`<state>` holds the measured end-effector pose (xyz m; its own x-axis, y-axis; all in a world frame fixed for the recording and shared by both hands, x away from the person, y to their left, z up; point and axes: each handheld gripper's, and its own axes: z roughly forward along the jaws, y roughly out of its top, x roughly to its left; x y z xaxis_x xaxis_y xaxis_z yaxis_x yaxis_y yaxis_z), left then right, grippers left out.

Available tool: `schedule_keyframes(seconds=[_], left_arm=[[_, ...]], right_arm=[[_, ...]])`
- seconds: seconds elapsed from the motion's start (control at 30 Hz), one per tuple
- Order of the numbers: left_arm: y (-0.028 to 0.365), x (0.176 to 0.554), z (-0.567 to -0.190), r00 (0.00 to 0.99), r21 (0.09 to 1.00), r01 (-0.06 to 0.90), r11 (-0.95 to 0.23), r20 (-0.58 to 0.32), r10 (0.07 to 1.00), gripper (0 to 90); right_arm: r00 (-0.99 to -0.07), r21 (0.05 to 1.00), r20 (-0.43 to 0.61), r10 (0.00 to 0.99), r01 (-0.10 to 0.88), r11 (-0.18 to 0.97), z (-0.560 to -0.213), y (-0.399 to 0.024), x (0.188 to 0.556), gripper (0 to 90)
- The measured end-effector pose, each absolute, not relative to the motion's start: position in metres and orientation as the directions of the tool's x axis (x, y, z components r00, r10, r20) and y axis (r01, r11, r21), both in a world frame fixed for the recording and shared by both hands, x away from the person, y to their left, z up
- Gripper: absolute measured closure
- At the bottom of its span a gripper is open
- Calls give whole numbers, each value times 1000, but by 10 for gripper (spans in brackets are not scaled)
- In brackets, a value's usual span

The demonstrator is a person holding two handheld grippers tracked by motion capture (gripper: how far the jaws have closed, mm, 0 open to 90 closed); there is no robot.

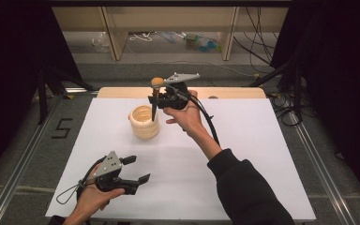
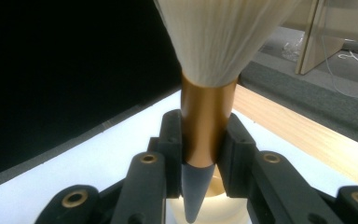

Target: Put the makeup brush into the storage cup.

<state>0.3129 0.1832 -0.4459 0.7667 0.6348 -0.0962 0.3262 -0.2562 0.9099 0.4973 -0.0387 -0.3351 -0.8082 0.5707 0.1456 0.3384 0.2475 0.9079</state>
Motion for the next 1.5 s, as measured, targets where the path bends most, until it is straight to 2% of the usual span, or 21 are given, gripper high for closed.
schedule_keyframes(seconds=[0.5,1.5], left_arm=[[184,313,-445,768,911,319,-261,-87,635,179],[181,312,-447,777,909,323,-261,-98,621,179]], right_arm=[[-797,905,129,590,338,258,-331,-19,516,740],[-796,884,120,594,358,302,-357,7,535,739]])
